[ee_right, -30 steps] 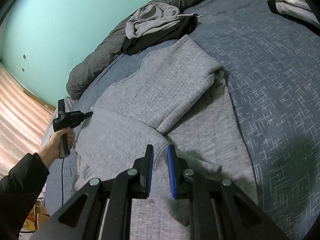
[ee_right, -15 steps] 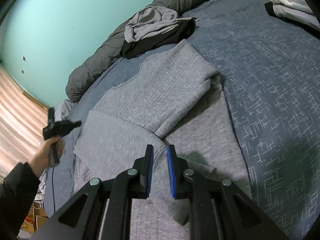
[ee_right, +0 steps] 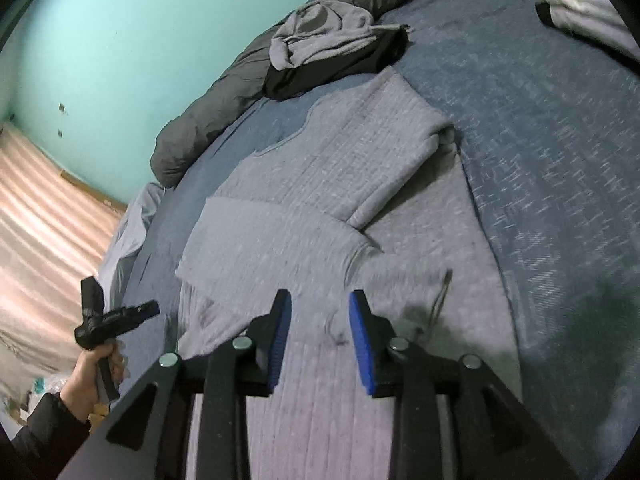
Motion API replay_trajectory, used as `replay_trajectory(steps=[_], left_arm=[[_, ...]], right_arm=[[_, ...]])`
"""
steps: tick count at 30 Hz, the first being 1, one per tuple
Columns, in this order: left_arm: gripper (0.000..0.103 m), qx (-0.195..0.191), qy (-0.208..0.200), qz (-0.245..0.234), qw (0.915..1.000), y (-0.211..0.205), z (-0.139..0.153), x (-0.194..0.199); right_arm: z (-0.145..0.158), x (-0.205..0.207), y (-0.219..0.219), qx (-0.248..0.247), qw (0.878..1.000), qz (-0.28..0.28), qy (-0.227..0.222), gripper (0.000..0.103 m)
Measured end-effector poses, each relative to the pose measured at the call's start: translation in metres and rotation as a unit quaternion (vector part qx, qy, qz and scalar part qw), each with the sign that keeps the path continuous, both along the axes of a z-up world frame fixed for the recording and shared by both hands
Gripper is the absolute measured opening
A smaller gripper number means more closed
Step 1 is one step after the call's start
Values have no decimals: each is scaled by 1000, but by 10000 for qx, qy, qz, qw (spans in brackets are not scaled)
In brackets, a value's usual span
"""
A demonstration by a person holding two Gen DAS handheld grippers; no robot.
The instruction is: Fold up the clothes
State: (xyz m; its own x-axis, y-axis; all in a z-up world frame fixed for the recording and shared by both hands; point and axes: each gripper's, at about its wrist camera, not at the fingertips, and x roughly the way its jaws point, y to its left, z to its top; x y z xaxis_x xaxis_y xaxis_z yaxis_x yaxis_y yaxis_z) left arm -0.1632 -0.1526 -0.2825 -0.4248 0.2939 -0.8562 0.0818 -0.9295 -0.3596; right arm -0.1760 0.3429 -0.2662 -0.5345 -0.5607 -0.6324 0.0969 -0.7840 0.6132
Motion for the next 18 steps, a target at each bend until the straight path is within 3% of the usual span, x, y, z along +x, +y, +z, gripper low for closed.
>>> replay_trajectory(steps=[5,10,18], left_arm=[[46,95,-120,-76,9999,4,1,54],[46,205,-308,-198,9991,9,2,107],[52,385,-591,-494,9963,23,-3,162]], right_arm=[[13,33,13,153,9997,136,-95,36],[19,76,35,654,9964,399,-364,37],[19,136,75,929,9910,444,-850,43]])
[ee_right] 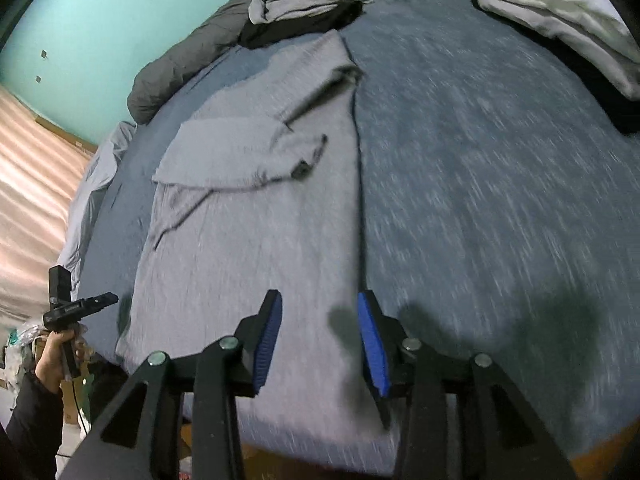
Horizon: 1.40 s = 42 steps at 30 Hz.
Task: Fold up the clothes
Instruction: 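Grasp the hoodie hem with both tools at the bed edge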
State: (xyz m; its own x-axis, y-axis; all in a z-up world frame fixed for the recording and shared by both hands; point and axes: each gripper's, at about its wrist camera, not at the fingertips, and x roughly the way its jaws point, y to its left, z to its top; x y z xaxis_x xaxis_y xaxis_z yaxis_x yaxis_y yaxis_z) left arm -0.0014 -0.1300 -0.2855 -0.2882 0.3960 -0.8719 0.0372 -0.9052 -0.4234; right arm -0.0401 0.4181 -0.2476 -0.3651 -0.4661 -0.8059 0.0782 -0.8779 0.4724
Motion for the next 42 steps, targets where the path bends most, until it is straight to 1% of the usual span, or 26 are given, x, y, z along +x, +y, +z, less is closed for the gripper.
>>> replay_trajectory(steps=[1,3,8,10,13,16,23,24,25,27,28,29,30,31,33,34,39,42], left_arm=[[53,-5,-5,-35,10000,2,0,5],[54,14,-45,-64,10000,5,1,14],[58,100,-246,-163,9995,16,-6,30],[58,118,-357,-196,9991,23,-11,36],[58,50,-397,-272,9988,30,-15,42],[58,121,-446,-261,9986,34,-22,45],[58,255,-517,-406,9975,45,-33,48],[56,267,-521,-431,9974,46,-33,48],[53,280,-525,-457,9972,47,-33,48],[32,306,-532,-509,9968,49,-34,48],[25,273,-511,-552,9968,50,-32,48],[22,261,-485,-579,9968,51,-30,48],[18,250,-458,-606,9968,52,-28,48],[18,248,-428,-612,9969,51,-25,48],[16,245,-368,-621,9971,51,-19,48],[16,246,-334,-623,9972,50,-14,49],[9,242,-77,-657,9975,43,13,49],[8,270,80,-631,9976,39,28,48]], right_arm=[[0,7,2,-28,10000,24,-36,46],[1,20,6,-102,9999,85,-96,47],[-10,30,3,-99,9994,110,-319,48],[-14,30,-1,-77,9991,155,-396,48],[-20,30,-5,29,9985,234,-492,48],[-23,28,-9,56,9980,298,-559,48],[-26,25,-21,84,9971,464,-604,48],[-27,25,-22,93,9970,474,-604,48],[-28,24,-22,101,9970,485,-602,48],[-30,24,-24,85,9969,513,-595,47],[-31,24,-24,59,9968,532,-589,45],[-32,24,-25,40,9967,561,-578,41],[-32,24,-27,28,9965,613,-572,29],[-31,25,-27,51,9964,656,-541,14],[-28,26,-28,100,9961,741,-477,8],[-24,27,-28,58,9962,769,-401,6],[1,31,-22,-96,9969,772,-99,5],[16,33,-19,-152,9967,790,54,5]])
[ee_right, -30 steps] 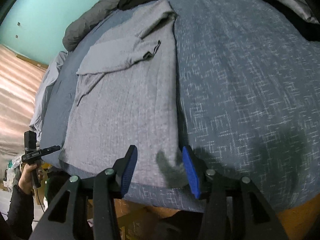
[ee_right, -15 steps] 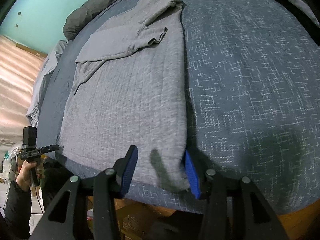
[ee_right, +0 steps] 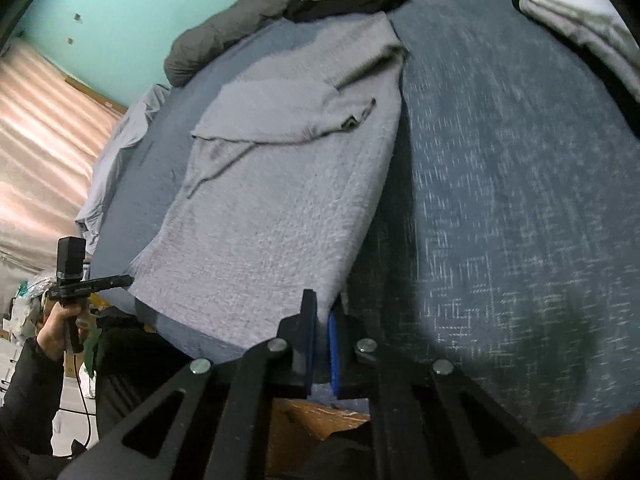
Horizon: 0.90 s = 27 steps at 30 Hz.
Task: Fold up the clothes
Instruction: 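Grasp the hoodie hem with both tools at the bed edge, then hold the hoodie hem with both tools and pull it straight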
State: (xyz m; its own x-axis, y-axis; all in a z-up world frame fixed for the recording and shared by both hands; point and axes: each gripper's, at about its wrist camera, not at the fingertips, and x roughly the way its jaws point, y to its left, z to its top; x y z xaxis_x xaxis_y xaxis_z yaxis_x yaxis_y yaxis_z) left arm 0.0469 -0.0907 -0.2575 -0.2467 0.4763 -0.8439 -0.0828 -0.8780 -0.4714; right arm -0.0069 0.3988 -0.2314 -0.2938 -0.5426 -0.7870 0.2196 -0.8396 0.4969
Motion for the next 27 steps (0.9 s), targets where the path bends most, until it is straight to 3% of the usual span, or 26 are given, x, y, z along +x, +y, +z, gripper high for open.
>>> replay_trajectory(steps=[16,18,23,27], left_arm=[[7,-83,502,-50,9987,-9,42,12],[7,-74,466,-36,9989,-11,37,13],[10,24,-55,10,10000,-8,-1,10],[26,-24,-347,168,9993,-14,-26,11]], right_arm=[[56,10,5,-181,9983,122,535,4],[58,11,5,-156,9982,141,570,4],[44,9,7,-55,9991,85,414,4],[27,9,5,58,9997,113,226,4]])
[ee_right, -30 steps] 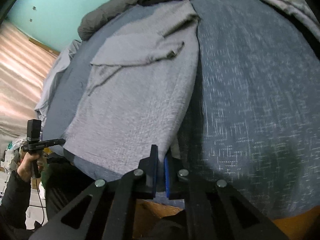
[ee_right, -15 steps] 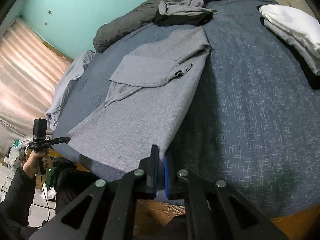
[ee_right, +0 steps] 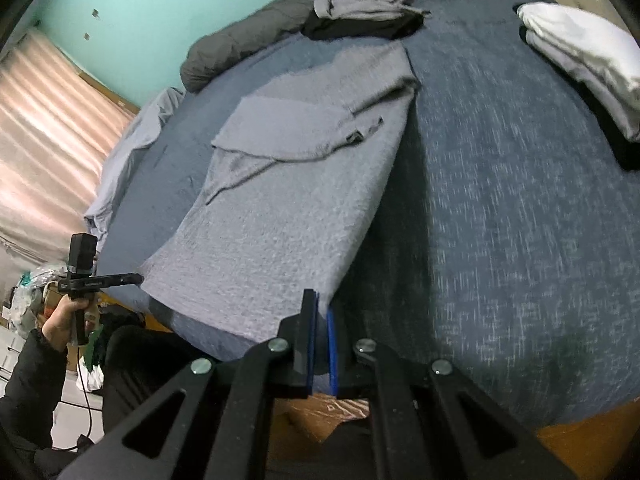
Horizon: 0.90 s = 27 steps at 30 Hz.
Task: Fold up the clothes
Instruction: 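Hold the hoodie hem with both tools and pull it straight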
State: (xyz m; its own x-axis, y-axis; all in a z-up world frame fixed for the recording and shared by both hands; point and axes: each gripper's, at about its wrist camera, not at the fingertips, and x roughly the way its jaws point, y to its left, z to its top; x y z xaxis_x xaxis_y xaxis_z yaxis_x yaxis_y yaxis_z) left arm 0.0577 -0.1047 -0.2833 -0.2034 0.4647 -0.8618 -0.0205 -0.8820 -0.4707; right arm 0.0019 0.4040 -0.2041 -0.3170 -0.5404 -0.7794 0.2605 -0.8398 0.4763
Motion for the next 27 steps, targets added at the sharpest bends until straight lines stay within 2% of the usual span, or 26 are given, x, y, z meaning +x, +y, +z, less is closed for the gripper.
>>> replay_trajectory(steps=[1,3,8,11,26,27], left_arm=[[34,-10,-25,52,10000,-3,-3,0],[39,15,-103,129,9999,-7,-10,0],[42,154,-271,174,9994,-6,-24,0],[51,357,-317,198,9987,-4,-27,-1],[50,257,-503,-197,9982,16,-44,-1],[45,222,-485,-248,9983,18,-44,-1]], right_arm=[[-4,0,0,32,10000,0,-40,4],[-7,-1,1,88,9999,-13,-88,4],[-10,-3,5,108,9998,-66,-137,4],[-8,-4,4,137,9998,-26,-129,4],[-11,-2,12,93,9998,-101,-145,4],[-11,-3,11,106,9998,-94,-143,4]])
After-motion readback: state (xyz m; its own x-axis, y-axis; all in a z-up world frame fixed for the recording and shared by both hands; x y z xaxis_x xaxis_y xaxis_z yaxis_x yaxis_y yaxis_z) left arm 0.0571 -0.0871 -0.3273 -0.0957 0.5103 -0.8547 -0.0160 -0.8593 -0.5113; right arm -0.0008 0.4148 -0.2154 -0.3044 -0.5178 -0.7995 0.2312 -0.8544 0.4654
